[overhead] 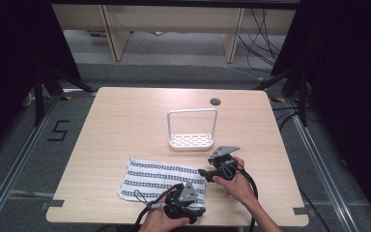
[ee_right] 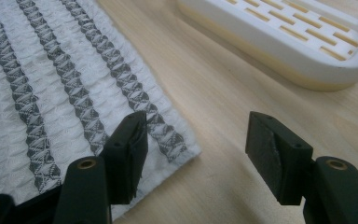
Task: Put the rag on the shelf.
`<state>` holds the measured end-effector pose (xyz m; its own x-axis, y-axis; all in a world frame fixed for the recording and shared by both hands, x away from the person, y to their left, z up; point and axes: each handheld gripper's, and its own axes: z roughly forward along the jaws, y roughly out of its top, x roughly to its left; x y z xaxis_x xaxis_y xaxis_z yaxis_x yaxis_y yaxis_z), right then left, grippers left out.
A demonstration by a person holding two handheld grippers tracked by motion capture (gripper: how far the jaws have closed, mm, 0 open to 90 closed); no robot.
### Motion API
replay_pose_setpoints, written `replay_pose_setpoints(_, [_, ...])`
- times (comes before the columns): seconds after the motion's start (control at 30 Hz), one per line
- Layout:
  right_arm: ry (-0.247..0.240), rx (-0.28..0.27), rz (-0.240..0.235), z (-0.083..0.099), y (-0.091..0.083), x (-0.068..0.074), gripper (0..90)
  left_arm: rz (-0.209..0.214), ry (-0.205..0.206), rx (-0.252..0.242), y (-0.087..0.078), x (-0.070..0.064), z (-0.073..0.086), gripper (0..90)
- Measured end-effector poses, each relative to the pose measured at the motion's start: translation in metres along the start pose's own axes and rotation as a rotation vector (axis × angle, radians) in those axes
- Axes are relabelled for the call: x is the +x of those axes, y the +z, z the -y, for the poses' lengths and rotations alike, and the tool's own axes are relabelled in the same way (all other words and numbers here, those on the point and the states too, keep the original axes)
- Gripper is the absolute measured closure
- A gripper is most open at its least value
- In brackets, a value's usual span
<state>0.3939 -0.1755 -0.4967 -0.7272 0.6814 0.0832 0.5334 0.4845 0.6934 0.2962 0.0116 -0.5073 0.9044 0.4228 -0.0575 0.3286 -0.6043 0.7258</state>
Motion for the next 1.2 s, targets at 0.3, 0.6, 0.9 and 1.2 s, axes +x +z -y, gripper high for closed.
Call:
replay_pose_setpoints(0.3, [-0.030,0.035,-0.003,0.002,0.005,-0.001,44.1,-0.030,0.054,0.009,0.004,0.001,0.001,62.8])
replay_pose_setpoints(0.6, [-0.061,0.059,-0.034,-0.001,0.013,0.001,58.5,-0.039,0.081,-0.006,0.005,0.004,0.003,79.5])
replay_pose_setpoints(0.9, [-0.067,0.062,-0.060,0.000,0.010,0.005,83.8,-0.043,0.096,-0.009,0.002,0.004,0.003,84.2])
replay_pose_setpoints(1.2, [-0.027,-0.004,-0.090,-0.005,-0.002,0.006,86.6,-0.030,0.061,-0.064,-0.019,0.011,-0.002,85.2])
